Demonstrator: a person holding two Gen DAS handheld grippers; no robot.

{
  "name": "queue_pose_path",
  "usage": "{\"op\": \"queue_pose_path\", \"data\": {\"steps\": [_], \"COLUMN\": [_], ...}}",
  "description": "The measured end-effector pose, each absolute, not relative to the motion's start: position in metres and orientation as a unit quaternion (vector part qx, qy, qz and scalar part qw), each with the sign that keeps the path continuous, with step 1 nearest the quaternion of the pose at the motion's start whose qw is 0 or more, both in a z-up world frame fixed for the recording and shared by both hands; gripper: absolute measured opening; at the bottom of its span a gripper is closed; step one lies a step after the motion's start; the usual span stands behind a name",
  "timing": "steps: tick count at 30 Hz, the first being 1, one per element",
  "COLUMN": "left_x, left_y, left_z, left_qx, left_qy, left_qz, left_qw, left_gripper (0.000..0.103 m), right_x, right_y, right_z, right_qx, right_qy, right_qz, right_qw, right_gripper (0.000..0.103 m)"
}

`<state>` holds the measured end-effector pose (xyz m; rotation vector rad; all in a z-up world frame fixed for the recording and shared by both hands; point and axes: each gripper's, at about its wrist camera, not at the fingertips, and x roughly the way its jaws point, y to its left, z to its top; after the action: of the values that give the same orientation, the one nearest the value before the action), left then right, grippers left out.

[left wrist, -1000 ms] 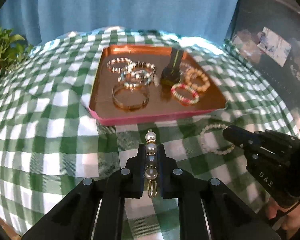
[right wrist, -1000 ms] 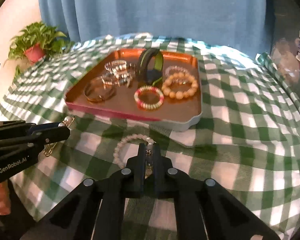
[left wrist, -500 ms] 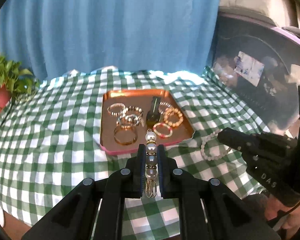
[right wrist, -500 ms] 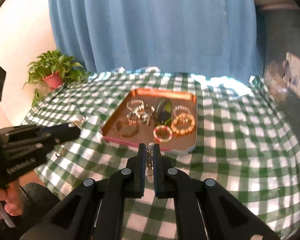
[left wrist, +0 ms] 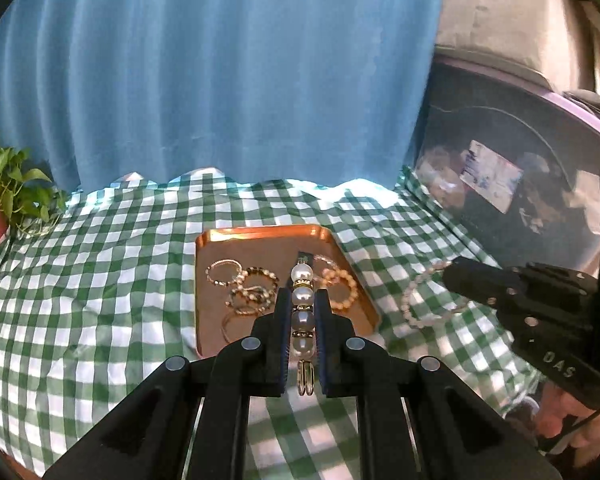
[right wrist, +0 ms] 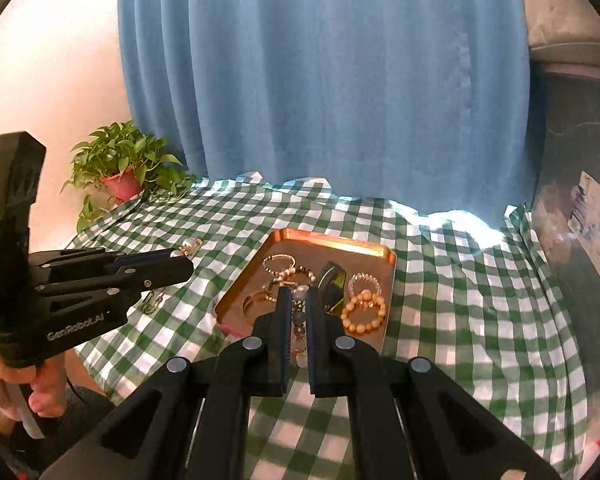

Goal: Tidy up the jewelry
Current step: 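Lift the pearl pin with the left tool while the right tool carries the pearl bracelet over the tray, then release the pearl pin into the tray while the right tool drops the pearl bracelet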

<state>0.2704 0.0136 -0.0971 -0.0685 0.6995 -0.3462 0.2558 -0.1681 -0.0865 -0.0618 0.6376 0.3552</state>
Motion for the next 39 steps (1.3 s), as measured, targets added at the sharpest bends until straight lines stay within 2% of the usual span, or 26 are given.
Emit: {"op": "queue_pose_path", "data": {"steps": [11,23,30,39], "left_x": [0.368,0.476,0.509,0.535], "left_y": [0.016,-0.01,-0.019,-0.023], "left_z": [-0.156,-0.216,-0.24,-0.268], "left_qx": [-0.055,-0.025,-0.022,-0.021], "left_qy": [0.382,0.408,0.412,0.456], "left_qz": [-0.175,-0.143,-0.138,-0.132], "left_qw": [0.906,0.902,0.9,0.88], "left_gripper": [0.011,0.011,0.011,0.011], "right_x": [0.339,0.447,0.493,0.528], "right_y": [-0.173,-0.17,-0.172,-0.178], "right_z": [-0.127,-0.181,-0.208,-0.241], "right_qx": [-0.026,-0.033,-0.014,0.002], "right_qy": [0.337,0.362,0.371,0.407], "right_qz": [0.172,0.151,0.139,0.118], "right_qw": [0.925,0.919,0.918,0.906], "right_gripper": [0.005,0.005,0.005,0.006]}}
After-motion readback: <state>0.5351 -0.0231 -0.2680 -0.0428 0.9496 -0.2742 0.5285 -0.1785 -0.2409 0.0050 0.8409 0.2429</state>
